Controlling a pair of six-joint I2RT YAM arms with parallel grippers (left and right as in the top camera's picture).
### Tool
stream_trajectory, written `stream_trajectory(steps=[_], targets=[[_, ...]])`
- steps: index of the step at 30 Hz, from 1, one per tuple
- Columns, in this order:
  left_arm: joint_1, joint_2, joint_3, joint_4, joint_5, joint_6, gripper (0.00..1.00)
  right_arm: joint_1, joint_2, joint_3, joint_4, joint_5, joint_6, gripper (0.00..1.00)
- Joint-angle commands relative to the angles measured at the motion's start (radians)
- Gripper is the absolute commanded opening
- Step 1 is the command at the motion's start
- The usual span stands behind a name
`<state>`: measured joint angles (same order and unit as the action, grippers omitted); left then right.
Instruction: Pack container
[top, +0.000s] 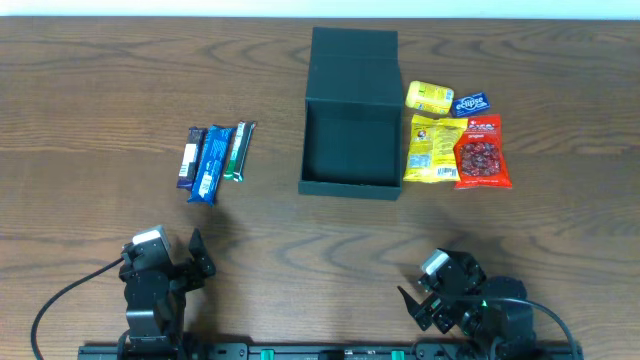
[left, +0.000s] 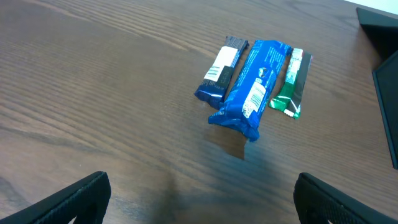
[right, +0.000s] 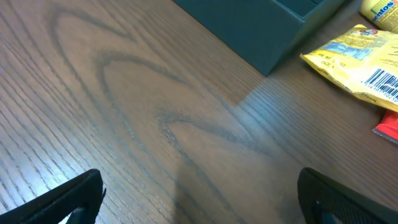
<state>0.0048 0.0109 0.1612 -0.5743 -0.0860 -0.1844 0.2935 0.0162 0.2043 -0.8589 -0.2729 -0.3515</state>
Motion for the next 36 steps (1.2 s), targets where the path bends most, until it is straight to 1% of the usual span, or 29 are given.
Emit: stream_trajectory(steps=[1, 22, 26, 29, 31, 33, 35, 36], targets=[[0.004, -0.007, -0.011, 0.003, -0.014, -0.011, 0.95, 0.002, -0.011, -0.009, 0.0, -0.011, -0.008, 0.99], [0.004, -0.007, -0.011, 0.003, -0.014, -0.01, 0.95, 0.002, -0.011, -0.009, 0.0, -0.011, -0.008, 0.99], [0.004, -0.007, -0.011, 0.003, -0.014, -0.01, 0.96, 0.002, -0.011, -0.009, 0.003, 0.053, -0.009, 0.99], [0.004, -0.007, -0.011, 0.003, -0.014, -0.01, 0.95, 0.002, -0.011, -0.009, 0.013, 0.059, -0.009, 0.99], [0.004, -0.007, -0.011, 0.003, -0.014, -0.01, 0.95, 0.002, -0.011, -0.009, 0.083, 0.037, -0.007, 0.99], [0.004, -0.007, -0.011, 0.003, -0.014, -0.01, 0.95, 0.002, -0.011, -0.009, 0.185, -0.06, 0.028, 0.99], [0.004, -0.007, -0.011, 0.003, -0.014, -0.01, 0.95, 0.002, -0.011, -0.009, 0.318, -0.173, 0.14, 0.99], [0.004, -0.007, -0.011, 0.003, -0.014, -0.01, 0.95, 0.002, -0.011, -0.009, 0.408, -0.233, 0.269, 0.99]])
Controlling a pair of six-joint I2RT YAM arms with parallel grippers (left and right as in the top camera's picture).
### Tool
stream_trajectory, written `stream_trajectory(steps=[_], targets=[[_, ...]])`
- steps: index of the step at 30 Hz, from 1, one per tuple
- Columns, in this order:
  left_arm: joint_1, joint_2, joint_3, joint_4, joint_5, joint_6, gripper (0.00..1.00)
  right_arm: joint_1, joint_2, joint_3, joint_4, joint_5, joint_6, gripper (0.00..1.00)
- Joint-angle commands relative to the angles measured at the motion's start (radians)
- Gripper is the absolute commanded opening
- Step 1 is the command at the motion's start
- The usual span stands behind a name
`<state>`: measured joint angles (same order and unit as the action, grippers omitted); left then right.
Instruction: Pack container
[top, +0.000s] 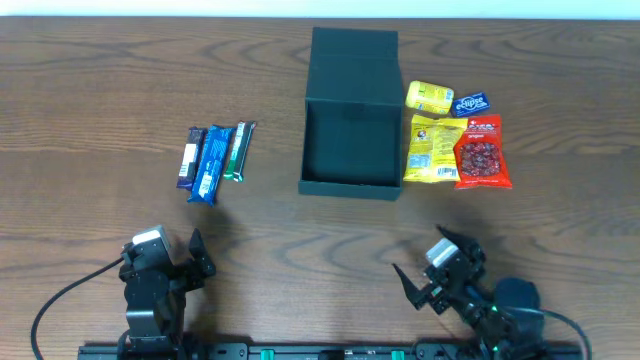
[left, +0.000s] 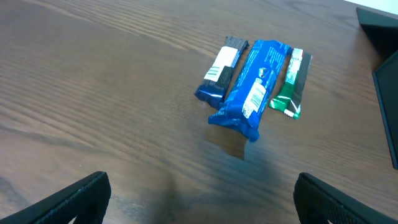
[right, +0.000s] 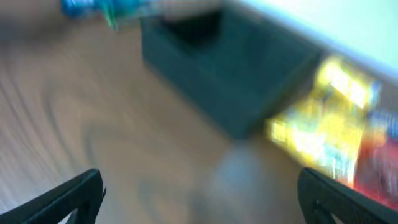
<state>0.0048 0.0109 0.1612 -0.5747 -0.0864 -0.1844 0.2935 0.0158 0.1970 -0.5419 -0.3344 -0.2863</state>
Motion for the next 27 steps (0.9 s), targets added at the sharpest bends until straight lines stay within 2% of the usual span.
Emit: stream_trajectory(steps=[1, 3, 5, 10, 15, 18, 23, 27], targets=[[0.004, -0.007, -0.011, 0.003, -0.014, -0.01, 0.96, 0.002, -0.01, -0.002, 0.142, -0.198, 0.328, 0.99], [0.004, -0.007, -0.011, 0.003, -0.014, -0.01, 0.95, 0.002, -0.01, -0.002, 0.197, -0.203, 0.651, 0.99], [0.004, -0.007, -0.011, 0.003, -0.014, -0.01, 0.95, 0.002, -0.01, -0.002, 0.194, -0.181, 0.824, 0.99], [0.004, -0.007, -0.011, 0.003, -0.014, -0.01, 0.95, 0.002, -0.01, -0.002, 0.203, -0.03, 0.967, 0.99], [0.004, -0.007, -0.011, 0.003, -0.014, -0.01, 0.96, 0.002, 0.026, 0.0, 0.207, -0.024, 0.939, 0.99], [0.004, -0.007, -0.011, 0.004, -0.018, -0.01, 0.95, 0.002, 0.122, 0.031, 0.219, -0.04, 0.894, 0.99], [0.004, -0.007, -0.011, 0.004, -0.018, -0.01, 0.96, 0.002, 0.426, 0.23, 0.196, -0.04, 0.728, 0.99], [0.004, -0.007, -0.011, 0.004, -0.018, -0.011, 0.95, 0.002, 0.701, 0.448, 0.087, -0.039, 0.579, 0.99]])
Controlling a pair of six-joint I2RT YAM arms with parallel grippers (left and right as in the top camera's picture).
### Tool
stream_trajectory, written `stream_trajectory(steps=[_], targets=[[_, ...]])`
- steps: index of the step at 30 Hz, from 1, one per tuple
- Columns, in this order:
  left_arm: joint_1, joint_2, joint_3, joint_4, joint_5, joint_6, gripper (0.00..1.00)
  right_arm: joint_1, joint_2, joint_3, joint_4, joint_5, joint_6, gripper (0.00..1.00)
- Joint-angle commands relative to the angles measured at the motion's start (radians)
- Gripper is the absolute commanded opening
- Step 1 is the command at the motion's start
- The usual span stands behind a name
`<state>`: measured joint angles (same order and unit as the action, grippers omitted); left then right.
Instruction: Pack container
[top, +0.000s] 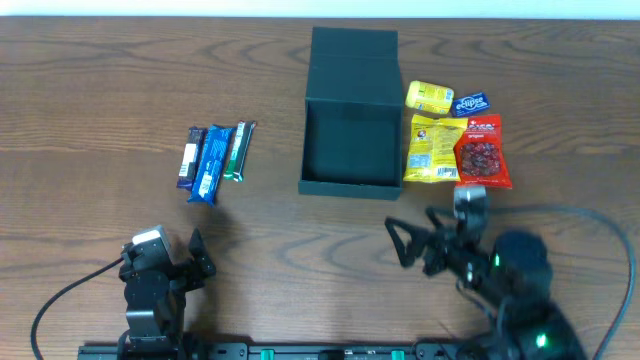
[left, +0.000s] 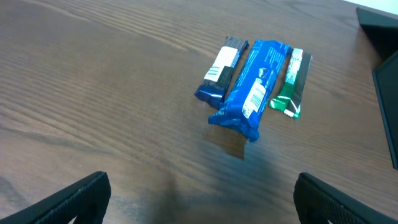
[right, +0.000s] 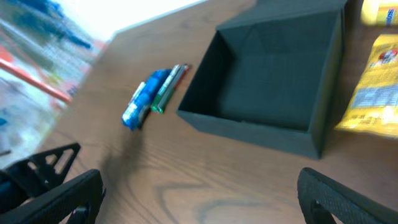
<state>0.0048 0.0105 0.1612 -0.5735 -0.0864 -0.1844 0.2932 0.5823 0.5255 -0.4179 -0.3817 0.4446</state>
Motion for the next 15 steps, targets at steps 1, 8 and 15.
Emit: stream_trajectory(steps=[1, 8, 15], targets=[[0.004, -0.007, -0.011, 0.003, -0.018, -0.011, 0.95, 0.002, 0.202, 0.174, -0.07, 0.008, -0.185, 0.99], [0.004, -0.007, -0.011, 0.003, -0.018, -0.011, 0.95, 0.002, 0.564, 0.453, -0.119, -0.018, -0.266, 0.99], [0.004, -0.007, -0.011, 0.003, -0.018, -0.011, 0.95, 0.002, 0.721, 0.468, -0.022, 0.124, -0.234, 0.86]])
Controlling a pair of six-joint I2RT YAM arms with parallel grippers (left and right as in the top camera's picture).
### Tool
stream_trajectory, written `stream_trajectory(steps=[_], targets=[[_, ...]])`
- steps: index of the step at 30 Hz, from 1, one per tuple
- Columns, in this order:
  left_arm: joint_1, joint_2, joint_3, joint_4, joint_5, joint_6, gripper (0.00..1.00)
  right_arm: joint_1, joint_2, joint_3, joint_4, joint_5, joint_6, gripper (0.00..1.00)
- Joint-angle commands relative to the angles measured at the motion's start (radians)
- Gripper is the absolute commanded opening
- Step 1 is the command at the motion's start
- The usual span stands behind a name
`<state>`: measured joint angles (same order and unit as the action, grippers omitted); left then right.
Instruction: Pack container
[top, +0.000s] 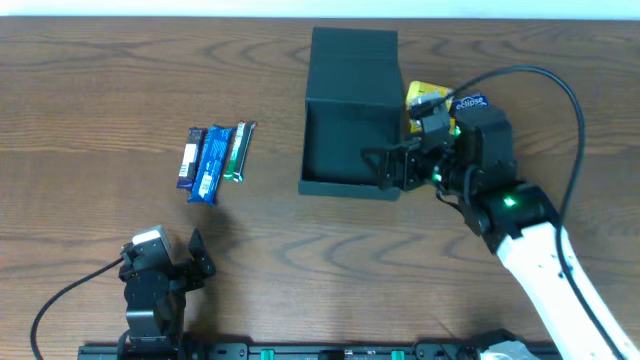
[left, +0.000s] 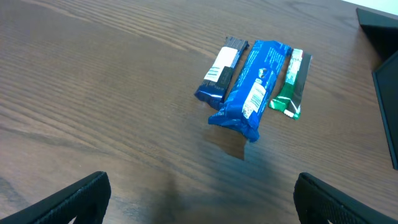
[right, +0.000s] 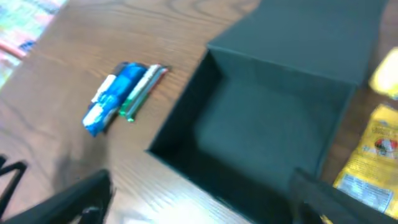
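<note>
The dark green box (top: 350, 140) stands open at mid-table, its inside bare (right: 267, 124). My right gripper (top: 385, 170) hovers open at the box's front right corner, empty (right: 202, 205). Three snack bars lie left of the box: a dark blue one (left: 221, 68), a bright blue one (left: 252, 87) and a green one (left: 292, 81). A yellow bag (right: 367, 165) lies right of the box. My right arm hides most of the bags from overhead. My left gripper (top: 200, 257) rests open at the front edge, short of the bars (left: 199, 202).
A small yellow pack (top: 428, 95) and a small blue packet (top: 470, 101) peek out behind the right wrist. The box's lid (top: 353, 60) lies flat behind it. The right arm's cable (top: 570, 110) arches over the table's right side.
My right gripper has moved from in front of the box up to its front right corner, and the arm now covers the yellow and red bags. The left gripper is unchanged.
Both grippers rested open at the table's front edge, bars left of the box and bags right of it. The right gripper then stood lifted, later in front of the box facing it, and now at its corner. Nothing has been picked up.
</note>
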<state>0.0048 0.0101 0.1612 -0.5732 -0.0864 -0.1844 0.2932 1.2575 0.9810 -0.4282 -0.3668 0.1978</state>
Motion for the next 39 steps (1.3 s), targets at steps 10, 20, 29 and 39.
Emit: stream_trajectory(steps=[10, 20, 29, 39], targets=[[0.004, -0.006, -0.011, 0.002, -0.017, -0.011, 0.96, 0.002, 0.271, 0.031, -0.085, 0.279, 0.14, 0.7], [0.004, -0.006, -0.011, 0.002, -0.017, -0.011, 0.95, 0.007, 0.371, 0.033, -0.081, 0.318, 0.142, 0.38], [0.004, -0.006, -0.011, 0.002, -0.017, -0.011, 0.95, 0.06, 0.379, 0.034, -0.08, 0.36, 0.115, 0.08], [0.004, -0.006, -0.011, 0.002, -0.017, -0.011, 0.96, 0.118, 0.379, 0.034, -0.081, 0.363, 0.116, 0.01]])
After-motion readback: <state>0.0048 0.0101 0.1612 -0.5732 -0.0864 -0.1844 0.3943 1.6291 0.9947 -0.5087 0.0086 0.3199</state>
